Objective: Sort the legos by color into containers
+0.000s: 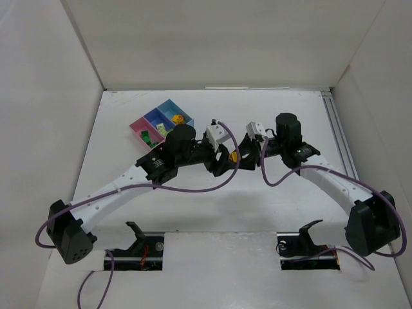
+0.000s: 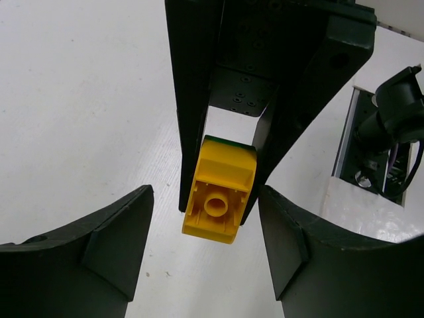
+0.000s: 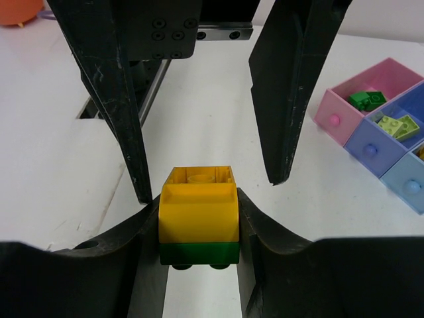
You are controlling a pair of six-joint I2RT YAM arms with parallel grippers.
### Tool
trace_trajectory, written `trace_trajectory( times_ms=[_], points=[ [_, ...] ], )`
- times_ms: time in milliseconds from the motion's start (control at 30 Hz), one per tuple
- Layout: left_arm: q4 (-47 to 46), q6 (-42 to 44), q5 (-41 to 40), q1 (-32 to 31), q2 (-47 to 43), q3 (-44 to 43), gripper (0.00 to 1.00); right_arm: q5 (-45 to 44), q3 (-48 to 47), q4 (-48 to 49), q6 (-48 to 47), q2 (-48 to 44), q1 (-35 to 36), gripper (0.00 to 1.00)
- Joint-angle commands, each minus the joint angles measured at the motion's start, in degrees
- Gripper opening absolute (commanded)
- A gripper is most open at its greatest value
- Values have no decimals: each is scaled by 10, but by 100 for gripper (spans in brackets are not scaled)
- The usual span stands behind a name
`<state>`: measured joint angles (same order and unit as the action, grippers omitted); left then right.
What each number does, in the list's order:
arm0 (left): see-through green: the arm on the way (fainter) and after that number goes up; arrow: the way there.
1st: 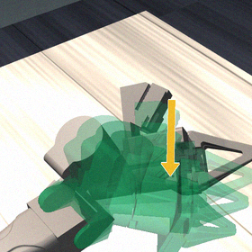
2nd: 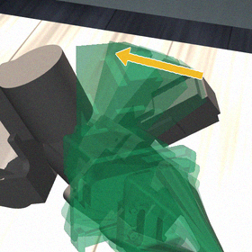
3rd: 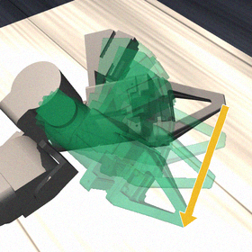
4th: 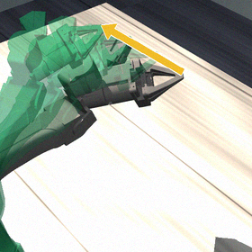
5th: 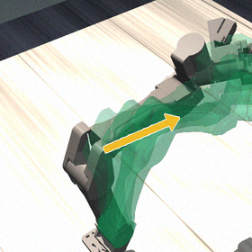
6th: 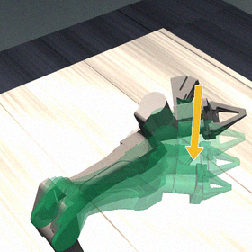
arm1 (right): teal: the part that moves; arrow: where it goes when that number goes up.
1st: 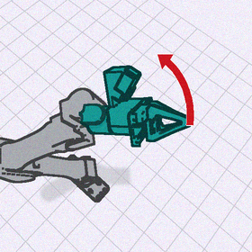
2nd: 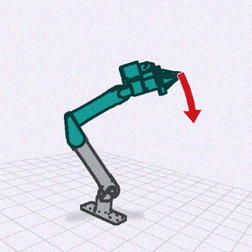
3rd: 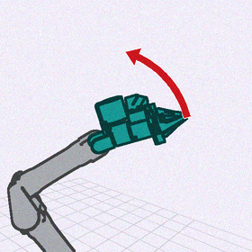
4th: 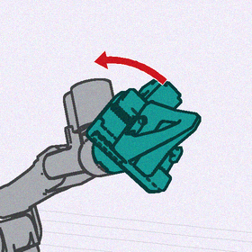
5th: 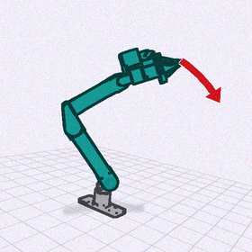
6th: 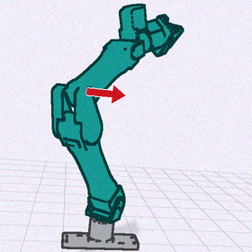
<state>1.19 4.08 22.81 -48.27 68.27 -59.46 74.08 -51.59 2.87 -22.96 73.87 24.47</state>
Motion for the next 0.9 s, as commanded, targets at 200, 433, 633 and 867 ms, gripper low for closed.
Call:
trace_trajectory(
  times_ms=[200,433,633,867],
  points=[
    [-22,9,8,1,4,-19,46,29,-18,6,-23,-22,11,0],
    [-39,20,40,1,-14,-8,40,58,0,0,-49,-38,11,0],
    [-39,25,53,1,-20,-2,37,63,13,0,-67,-56,16,0],
    [-15,20,55,1,10,-24,37,63,-6,-5,-67,-49,16,0]
  ],
)
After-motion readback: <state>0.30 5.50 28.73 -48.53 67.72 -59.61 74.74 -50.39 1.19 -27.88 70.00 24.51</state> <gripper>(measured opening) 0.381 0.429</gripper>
